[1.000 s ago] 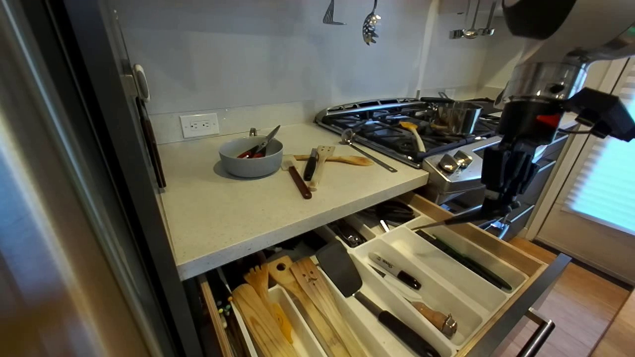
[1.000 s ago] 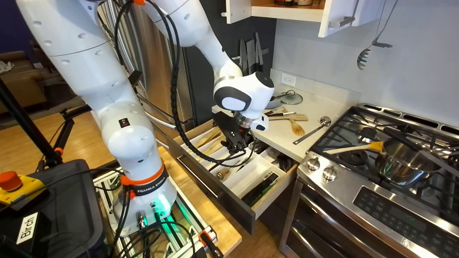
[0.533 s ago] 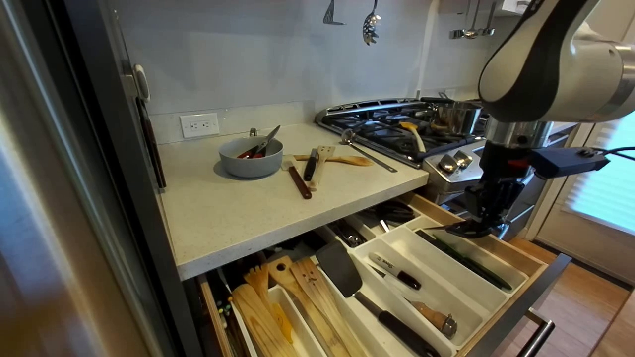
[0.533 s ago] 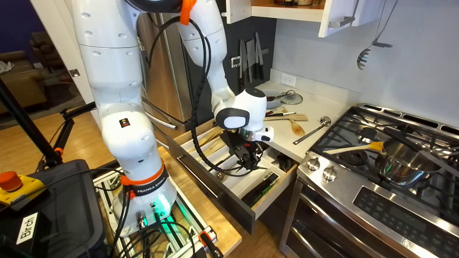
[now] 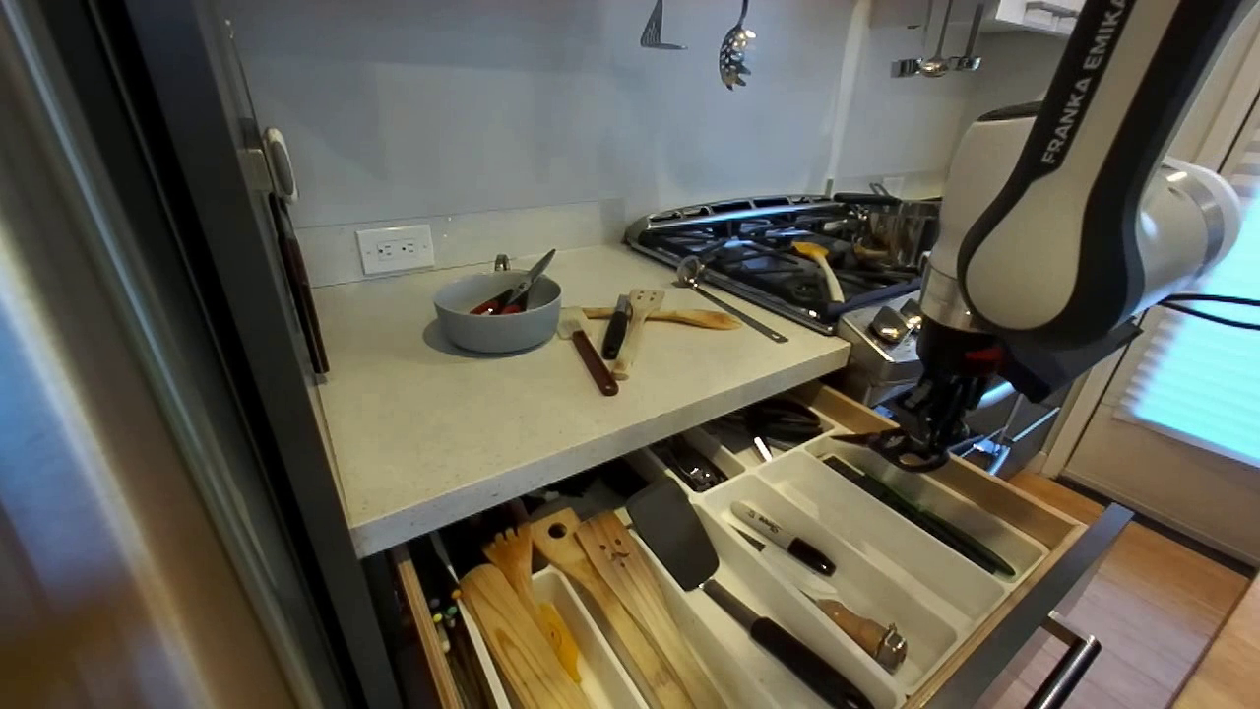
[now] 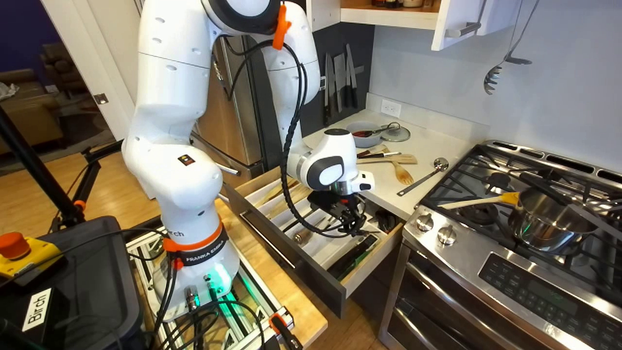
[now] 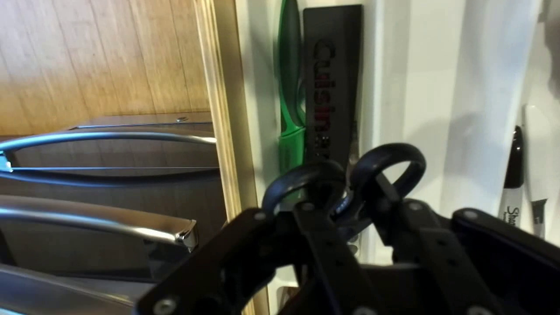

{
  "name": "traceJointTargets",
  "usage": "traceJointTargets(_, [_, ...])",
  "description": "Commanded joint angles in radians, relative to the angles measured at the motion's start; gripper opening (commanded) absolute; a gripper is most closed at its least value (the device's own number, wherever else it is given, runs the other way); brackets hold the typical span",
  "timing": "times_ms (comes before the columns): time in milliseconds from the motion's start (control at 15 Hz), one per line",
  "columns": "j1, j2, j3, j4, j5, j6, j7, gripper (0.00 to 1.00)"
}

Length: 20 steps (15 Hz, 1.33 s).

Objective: Remove the scissors from the countertop and put it in the second last right compartment of the opened drawer

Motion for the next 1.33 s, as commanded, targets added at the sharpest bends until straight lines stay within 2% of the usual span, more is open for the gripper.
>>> traceJointTargets(0, [0.031, 0.015, -0.016, 0.014, -0.005, -0.001, 0.009, 0.33])
traceJointTargets(67, [0.054, 0.022, -0.027, 0.018, -0.005, -0.001, 0.018, 0.08])
traceJointTargets(333, [-0.005, 0.007, 0.059, -0.003, -0.012, 0.116, -0.036, 0.08])
traceJointTargets(467, [0.062, 0.03, 0.009, -0.004, 0.003, 0.184, -0.056, 0.08])
traceJointTargets(600, [0.084, 0.034, 0.007, -0.008, 0.03, 0.225, -0.086, 0.08])
traceJointTargets(800, [0.013, 0.041, 0.084, 0.0, 0.03, 0.217, -0.105, 0.08])
traceJointTargets(1000, [-0.106, 0.058, 0.202, 0.01, 0.005, 0.182, -0.1, 0.08])
traceJointTargets(1067, [-0.133, 0.072, 0.23, 0.018, 0.005, 0.172, -0.098, 0.54])
traceJointTargets(1200, [-0.194, 0.081, 0.276, 0.019, 0.002, 0.147, -0.1, 0.65])
traceJointTargets(1267, [-0.199, 0.074, 0.269, 0.013, 0.009, 0.126, -0.101, 0.73])
